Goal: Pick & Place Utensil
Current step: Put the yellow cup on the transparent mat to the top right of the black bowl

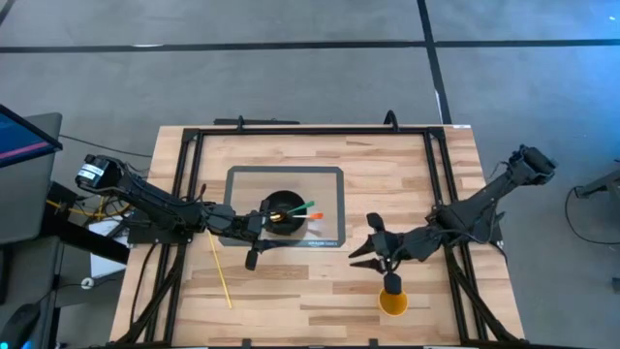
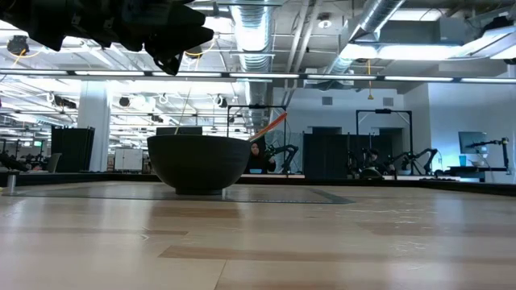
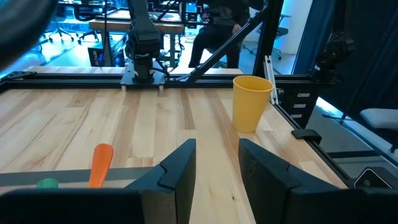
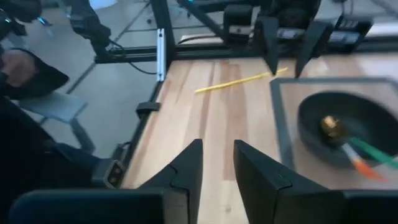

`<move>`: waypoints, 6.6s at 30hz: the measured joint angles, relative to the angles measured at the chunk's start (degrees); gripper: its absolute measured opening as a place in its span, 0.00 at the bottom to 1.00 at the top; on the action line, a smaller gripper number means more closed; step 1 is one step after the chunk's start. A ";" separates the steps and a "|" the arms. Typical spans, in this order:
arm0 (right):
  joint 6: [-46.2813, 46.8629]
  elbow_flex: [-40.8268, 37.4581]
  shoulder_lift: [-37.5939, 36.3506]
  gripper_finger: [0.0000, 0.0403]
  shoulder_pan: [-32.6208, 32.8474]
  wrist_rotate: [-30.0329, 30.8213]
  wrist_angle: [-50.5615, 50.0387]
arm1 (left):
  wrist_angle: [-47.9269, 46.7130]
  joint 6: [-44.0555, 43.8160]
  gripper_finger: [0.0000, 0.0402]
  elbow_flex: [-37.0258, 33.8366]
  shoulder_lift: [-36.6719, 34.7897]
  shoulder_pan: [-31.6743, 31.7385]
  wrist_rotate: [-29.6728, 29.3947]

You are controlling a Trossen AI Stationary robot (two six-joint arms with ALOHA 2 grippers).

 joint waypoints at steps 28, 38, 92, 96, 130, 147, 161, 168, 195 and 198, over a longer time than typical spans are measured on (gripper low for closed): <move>27.58 -0.07 12.13 0.37 12.18 -16.13 -4.32 | -0.07 2.14 0.30 0.00 0.02 0.33 0.02; 40.64 0.55 11.63 0.37 14.88 -20.05 -12.46 | 0.06 2.11 0.30 0.00 0.02 0.33 0.03; 31.37 7.31 16.41 0.01 12.45 -19.46 -28.87 | 0.13 2.12 0.30 0.00 0.02 0.31 0.02; 26.49 7.51 16.44 0.00 9.86 -18.24 -28.87 | 0.13 2.12 0.30 0.00 0.02 0.31 0.02; -4.25 7.62 16.52 0.01 -21.96 -13.22 -27.99 | 0.63 2.12 0.30 0.00 0.00 0.33 0.02; -15.64 7.63 17.12 0.00 -39.39 -8.10 -17.55 | 1.07 2.14 0.30 0.00 0.00 0.31 0.02; -15.00 20.51 31.58 0.00 -42.84 -9.42 -25.40 | 1.24 2.14 0.30 -0.48 -0.02 0.31 0.02; -15.01 31.71 39.51 0.00 -44.08 -11.75 -37.17 | 1.21 2.14 0.30 -0.50 -0.02 0.31 0.18; -15.07 32.98 40.85 0.17 -45.81 -18.56 -37.05 | 0.98 2.14 0.30 -0.50 -0.02 0.31 0.20; -15.12 33.68 40.85 0.18 -45.81 -18.54 -38.39 | 0.98 2.14 0.30 -0.50 -0.02 0.31 0.20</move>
